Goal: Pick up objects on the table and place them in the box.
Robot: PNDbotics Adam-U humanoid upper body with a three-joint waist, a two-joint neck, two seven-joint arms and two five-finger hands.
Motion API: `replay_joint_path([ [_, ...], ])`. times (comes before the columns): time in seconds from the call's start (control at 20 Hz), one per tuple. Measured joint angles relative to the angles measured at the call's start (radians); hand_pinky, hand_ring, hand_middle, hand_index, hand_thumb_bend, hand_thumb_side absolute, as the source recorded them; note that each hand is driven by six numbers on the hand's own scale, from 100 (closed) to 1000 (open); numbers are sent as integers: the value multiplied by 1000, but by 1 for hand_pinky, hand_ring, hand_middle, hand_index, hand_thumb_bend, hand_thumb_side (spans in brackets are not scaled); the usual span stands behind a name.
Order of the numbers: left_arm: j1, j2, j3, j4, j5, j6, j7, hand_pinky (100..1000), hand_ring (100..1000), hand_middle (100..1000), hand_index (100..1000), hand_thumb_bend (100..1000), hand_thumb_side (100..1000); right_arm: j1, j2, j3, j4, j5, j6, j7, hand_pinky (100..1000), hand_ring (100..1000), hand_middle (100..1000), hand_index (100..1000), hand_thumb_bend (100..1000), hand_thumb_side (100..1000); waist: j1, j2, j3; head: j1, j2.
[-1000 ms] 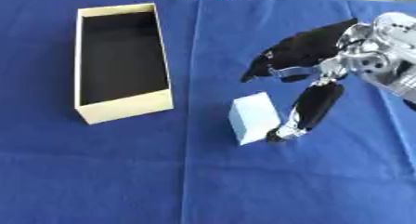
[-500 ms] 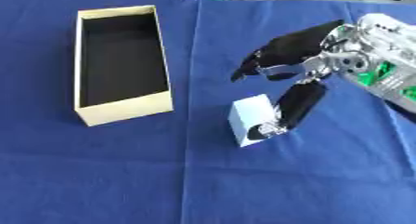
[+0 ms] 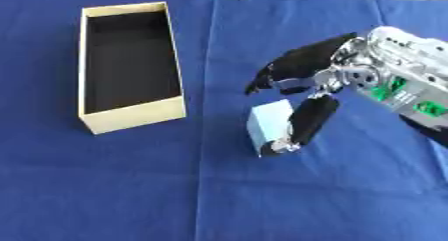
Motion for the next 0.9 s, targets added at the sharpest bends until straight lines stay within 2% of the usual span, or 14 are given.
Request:
replay_joint_path([
  [0.4,5,-7,0,0,0,2,-2,482,744,609,737,100,686,8,19,0,64,33,0,-1,851,974,891,1000,501,692,0,6,0,-1,-1],
  [0.6,6,-8,0,0,0,2,-2,482,744,609,737,100,687,2,34,1,88,38,-4,-1,841,960,855,990,442,668,0,6,2,-2,-1],
  [0.65,7,-8,0,0,0,2,-2,482,744,609,737,100,687,2,36,1,92,37,-5,-3,828,943,806,914,341,661,0,6,2,-3,-1],
  [0.7,7,-8,0,0,0,2,-2,482,744,609,737,100,687,0,39,2,94,35,-3,-8,816,925,772,855,276,651,0,6,2,-4,-1],
  [0.85,7,-8,0,0,0,2,-2,483,745,609,737,100,688,-6,44,3,96,25,9,-46,781,879,685,728,167,590,0,6,2,-5,-1],
  [0.9,7,-8,0,0,0,2,-2,483,745,609,737,100,688,-6,44,3,93,21,14,-65,780,876,680,722,161,586,0,6,1,-5,-1],
])
